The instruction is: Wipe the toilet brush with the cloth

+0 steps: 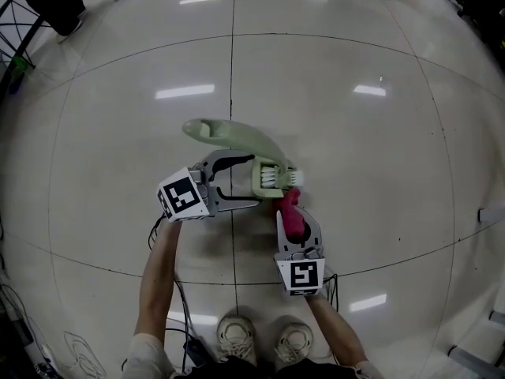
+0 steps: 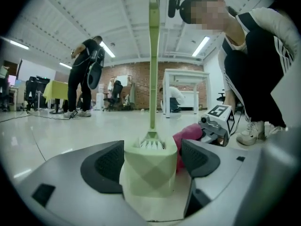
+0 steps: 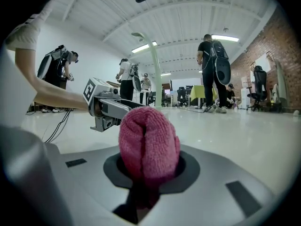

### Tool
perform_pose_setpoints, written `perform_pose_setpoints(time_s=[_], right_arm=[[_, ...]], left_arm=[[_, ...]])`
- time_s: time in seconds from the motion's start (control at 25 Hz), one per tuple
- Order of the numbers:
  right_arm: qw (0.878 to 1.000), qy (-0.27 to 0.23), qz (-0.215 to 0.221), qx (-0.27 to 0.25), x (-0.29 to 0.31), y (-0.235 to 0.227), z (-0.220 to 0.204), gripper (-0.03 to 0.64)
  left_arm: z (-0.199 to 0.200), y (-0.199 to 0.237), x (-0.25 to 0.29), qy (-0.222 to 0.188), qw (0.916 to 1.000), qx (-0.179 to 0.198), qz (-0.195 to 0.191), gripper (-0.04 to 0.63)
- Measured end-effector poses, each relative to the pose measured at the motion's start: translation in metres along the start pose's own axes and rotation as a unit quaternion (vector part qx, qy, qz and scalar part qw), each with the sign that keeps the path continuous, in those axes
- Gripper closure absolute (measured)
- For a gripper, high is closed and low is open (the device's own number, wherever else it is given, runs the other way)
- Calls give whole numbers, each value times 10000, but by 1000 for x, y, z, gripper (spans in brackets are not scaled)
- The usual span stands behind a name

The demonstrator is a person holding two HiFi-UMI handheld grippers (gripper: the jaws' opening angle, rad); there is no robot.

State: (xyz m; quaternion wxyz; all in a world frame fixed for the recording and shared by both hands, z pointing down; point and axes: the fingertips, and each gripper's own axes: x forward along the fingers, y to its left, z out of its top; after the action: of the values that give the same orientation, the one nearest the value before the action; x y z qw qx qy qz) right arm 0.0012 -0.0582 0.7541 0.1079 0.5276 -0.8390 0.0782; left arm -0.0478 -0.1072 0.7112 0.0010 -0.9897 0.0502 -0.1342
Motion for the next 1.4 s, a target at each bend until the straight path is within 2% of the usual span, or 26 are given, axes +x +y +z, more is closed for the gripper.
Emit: perform_pose_setpoints(time_s=[0.16, 0.24, 0.44, 0.76, 0.84, 1.04, 1.28, 1.4], right_arm=[[10000, 22, -8, -19, 2, 1, 0, 548], [10000, 6, -11, -26, 3, 2, 1, 548], [10000, 7, 11, -78, 7, 3, 1, 548], [9999, 43, 22, -104, 5, 2, 0, 548], [9997, 73, 165, -141, 7, 11, -1, 548], [9944, -30, 795, -691, 9, 42, -2, 548], [9929, 5, 874, -801, 4, 45, -3, 548], [9938, -16, 855, -715, 2, 44, -3, 548]], left_arm=[[-9, -1, 2, 177, 9998, 21, 53, 239], [-23, -2, 5, 311, 9994, -86, 114, 239], [-27, 5, 7, -188, 9978, -579, 268, 239], [-25, 1, 9, -297, 9972, -590, 341, 239], [-24, -1, 6, -302, 9971, -602, 346, 239], [-25, -15, 10, -192, 9980, -566, 203, 239], [-22, -22, 3, -309, 9975, -626, 96, 239], [-14, -16, 8, -350, 9980, -519, 38, 239]])
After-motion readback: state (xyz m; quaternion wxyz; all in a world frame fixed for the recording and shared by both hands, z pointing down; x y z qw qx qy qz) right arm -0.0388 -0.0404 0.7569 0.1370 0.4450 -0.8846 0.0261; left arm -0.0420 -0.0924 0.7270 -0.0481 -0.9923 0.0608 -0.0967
